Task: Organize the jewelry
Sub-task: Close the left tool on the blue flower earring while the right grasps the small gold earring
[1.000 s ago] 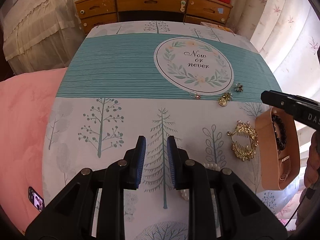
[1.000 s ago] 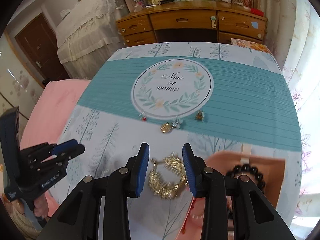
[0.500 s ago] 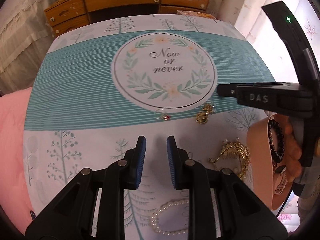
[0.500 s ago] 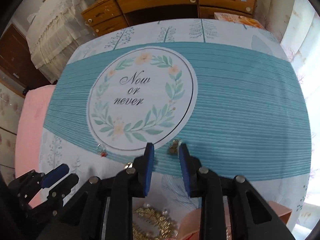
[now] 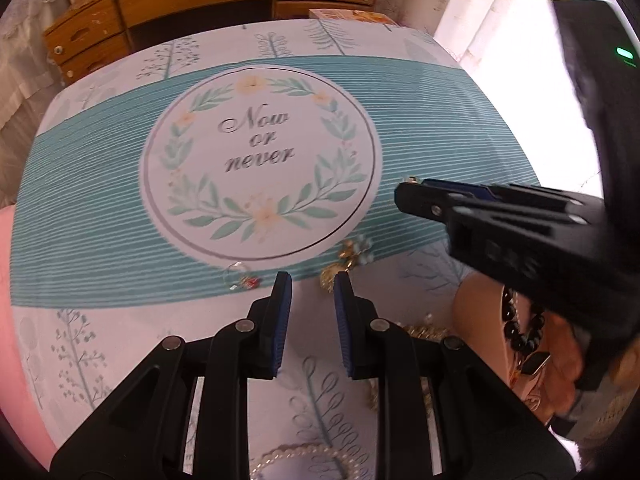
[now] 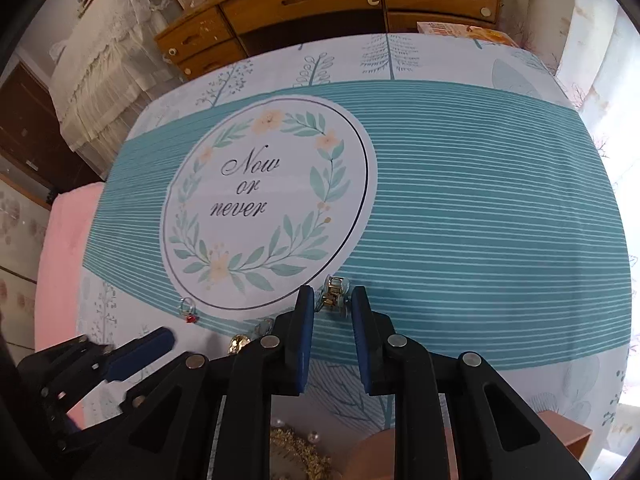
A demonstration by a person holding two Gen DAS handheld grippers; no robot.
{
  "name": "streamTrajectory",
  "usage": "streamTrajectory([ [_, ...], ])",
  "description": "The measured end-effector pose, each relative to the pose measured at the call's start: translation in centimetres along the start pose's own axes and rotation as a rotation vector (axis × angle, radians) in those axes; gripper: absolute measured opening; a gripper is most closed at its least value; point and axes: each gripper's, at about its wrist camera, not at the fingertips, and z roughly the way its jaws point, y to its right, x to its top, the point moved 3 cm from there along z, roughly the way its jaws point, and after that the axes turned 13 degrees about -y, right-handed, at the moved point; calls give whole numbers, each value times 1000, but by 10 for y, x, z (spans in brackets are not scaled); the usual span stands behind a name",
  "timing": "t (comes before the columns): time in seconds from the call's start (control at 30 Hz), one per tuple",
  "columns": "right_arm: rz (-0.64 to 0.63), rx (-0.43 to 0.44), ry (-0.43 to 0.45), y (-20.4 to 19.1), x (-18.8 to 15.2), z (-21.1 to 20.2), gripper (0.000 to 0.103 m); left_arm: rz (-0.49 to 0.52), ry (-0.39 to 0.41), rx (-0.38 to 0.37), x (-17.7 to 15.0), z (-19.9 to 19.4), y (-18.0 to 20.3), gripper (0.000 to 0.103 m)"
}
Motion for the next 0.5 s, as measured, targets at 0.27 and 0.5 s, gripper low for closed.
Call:
streamTrajectory([
  [0.27,54,80,80,29,-26,-39,19,15,-66,-7,32,22,17,19],
  [0.5,91,134,91,57,-42,-53,19,19,-96,-35,38,26,25,19],
])
